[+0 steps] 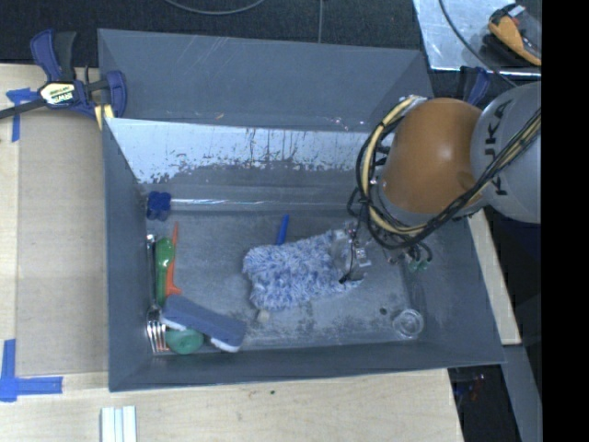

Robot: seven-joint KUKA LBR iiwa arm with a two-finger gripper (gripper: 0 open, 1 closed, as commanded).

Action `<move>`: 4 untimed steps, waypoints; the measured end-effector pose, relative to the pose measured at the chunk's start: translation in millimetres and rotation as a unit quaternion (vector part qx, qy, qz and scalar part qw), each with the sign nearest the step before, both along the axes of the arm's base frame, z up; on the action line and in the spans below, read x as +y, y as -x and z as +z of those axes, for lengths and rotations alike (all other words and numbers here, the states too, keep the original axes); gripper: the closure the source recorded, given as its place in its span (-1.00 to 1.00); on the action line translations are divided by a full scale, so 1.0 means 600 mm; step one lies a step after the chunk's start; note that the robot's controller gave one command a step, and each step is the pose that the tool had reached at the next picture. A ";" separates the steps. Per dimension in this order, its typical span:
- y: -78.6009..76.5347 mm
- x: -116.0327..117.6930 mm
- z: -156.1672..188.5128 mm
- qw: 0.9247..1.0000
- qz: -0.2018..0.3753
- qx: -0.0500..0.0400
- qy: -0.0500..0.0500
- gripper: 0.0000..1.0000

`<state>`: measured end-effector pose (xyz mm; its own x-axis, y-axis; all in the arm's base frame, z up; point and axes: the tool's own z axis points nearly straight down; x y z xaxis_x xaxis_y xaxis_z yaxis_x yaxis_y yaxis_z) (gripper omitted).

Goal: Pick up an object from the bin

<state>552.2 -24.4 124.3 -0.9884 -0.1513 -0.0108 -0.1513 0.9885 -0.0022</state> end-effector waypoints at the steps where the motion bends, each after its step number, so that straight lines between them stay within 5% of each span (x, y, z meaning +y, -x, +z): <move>1: 0.000 0.000 0.000 1.000 0.000 0.000 0.000 1.00; 2: -0.044 0.023 0.148 1.000 0.009 0.000 0.000 1.00; 3: -0.019 0.042 0.044 1.000 0.001 -0.001 0.000 1.00; 4: -0.067 0.065 0.068 0.995 0.104 -0.005 0.002 1.00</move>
Offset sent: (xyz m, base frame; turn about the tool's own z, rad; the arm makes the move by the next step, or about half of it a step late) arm 0.0346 0.0189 0.1177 -0.0220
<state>592.2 14.7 165.3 -0.9355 -0.3527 -0.0195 -0.3526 0.9357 -0.0080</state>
